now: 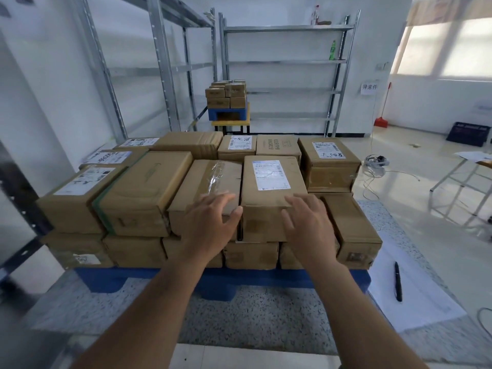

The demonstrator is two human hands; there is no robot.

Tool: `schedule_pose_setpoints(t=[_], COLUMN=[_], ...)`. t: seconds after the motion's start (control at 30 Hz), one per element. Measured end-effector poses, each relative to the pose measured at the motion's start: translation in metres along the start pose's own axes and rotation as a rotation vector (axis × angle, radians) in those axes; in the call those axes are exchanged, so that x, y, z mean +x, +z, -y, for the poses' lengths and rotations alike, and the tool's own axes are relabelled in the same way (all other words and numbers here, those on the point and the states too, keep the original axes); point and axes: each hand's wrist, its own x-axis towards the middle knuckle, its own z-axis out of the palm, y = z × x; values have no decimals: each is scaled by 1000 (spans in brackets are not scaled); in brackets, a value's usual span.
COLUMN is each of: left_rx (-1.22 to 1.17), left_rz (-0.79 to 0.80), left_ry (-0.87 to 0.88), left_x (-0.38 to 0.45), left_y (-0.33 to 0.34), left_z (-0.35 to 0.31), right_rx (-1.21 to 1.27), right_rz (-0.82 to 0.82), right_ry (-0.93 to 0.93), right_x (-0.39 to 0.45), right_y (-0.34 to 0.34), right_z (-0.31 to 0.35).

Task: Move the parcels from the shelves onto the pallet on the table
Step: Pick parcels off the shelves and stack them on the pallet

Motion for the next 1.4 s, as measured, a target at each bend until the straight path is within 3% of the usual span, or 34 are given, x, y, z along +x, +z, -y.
schedule_pose_setpoints(t=[0.17, 0.43, 0.83, 1.2, 1.4], left_rx=[-16, 135, 190, 361, 362], left_rz=[-96, -61, -182, -297, -354], left_ry=[-104, -333, -632, -811, -874], left_x=[-59, -136, -195, -226, -234], left_y=[-15, -42, -93, -163, -199], left_z=[19, 59, 132, 251, 322], right_rx=[33, 96, 185, 305, 355], right_rz=[17, 116, 343, 492, 461], right_ry=[-215, -392, -596, -774, -821], right_x=[-37, -73, -86, -85, -81], right_y=[24, 65, 128, 224, 275], right_z=[26, 72, 166, 304, 377])
